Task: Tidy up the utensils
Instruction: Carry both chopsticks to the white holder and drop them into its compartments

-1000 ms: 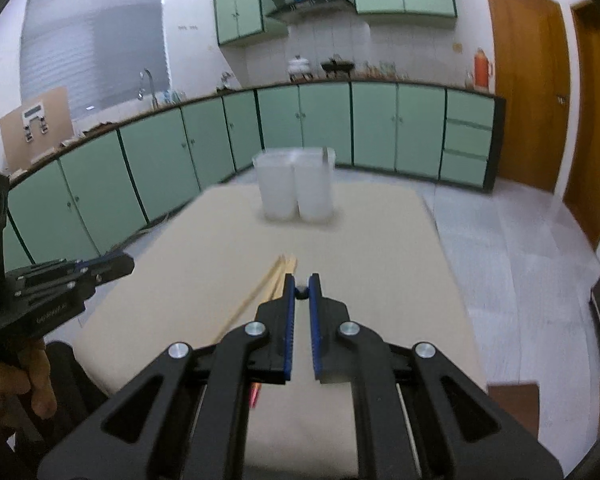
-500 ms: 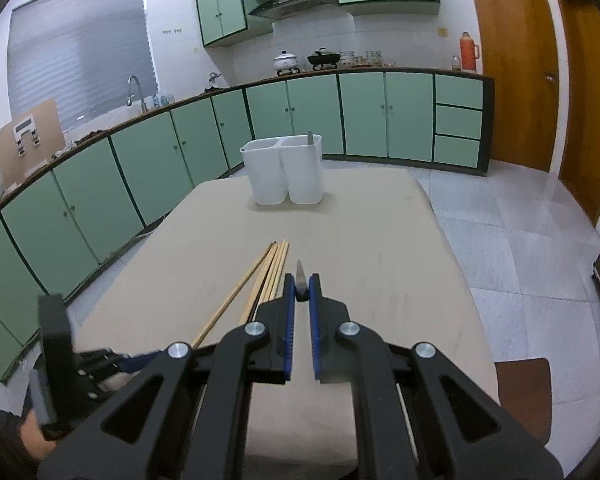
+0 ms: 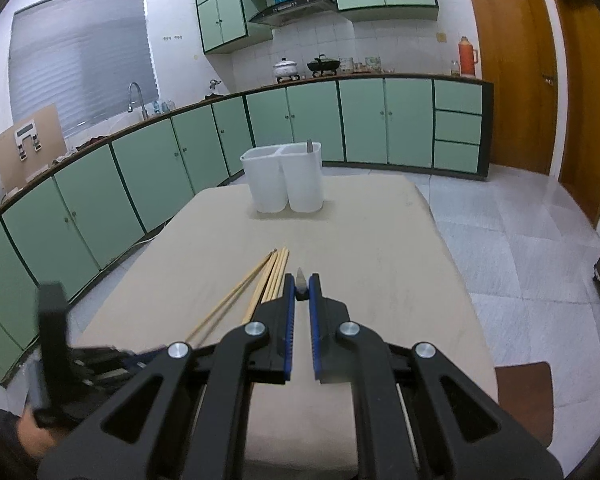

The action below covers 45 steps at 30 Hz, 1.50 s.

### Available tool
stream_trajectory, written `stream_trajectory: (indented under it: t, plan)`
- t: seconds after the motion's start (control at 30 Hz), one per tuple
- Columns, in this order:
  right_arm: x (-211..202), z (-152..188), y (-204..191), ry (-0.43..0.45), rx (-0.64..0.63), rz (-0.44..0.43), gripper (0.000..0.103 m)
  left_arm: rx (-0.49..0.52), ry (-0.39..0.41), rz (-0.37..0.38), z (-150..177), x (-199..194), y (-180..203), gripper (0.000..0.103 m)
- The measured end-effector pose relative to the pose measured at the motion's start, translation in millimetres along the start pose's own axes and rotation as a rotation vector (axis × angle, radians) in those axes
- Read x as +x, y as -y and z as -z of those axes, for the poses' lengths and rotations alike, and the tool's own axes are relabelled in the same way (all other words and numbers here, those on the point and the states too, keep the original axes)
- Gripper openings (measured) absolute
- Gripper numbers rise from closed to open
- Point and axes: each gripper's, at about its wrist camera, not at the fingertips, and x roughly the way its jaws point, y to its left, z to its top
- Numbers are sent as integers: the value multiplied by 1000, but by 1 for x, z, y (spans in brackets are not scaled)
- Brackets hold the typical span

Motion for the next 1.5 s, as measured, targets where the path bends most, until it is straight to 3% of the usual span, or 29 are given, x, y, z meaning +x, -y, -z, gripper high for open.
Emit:
stream_trajectory:
  t: [0.3,0.5,0.7,0.97,1.2,1.33,1.5]
  plan:
    - [-1,-21,-9,34,-54,5,6,-7,140,9,-66,-71,-4,6]
    - [5,-41,-13,32,-104,-5,6,27,205,15,-101,-97,-8,6]
    - [26,-79,-19,-10,-159,-32,6,29,177,43,-134,-87,-21,6]
    - [71,-150,-16,-146,-186,-93,6,49,113,100,-184,-65,-30,6]
    - [86,-196,-25,-176,-213,-117,6,64,115,110,-224,-58,-34,6]
    - [89,-229,-32,-161,-238,-112,6,78,145,103,-258,-62,-37,6]
    - [93,-286,-41,-90,-237,-112,6,99,239,69,-309,-76,-35,6]
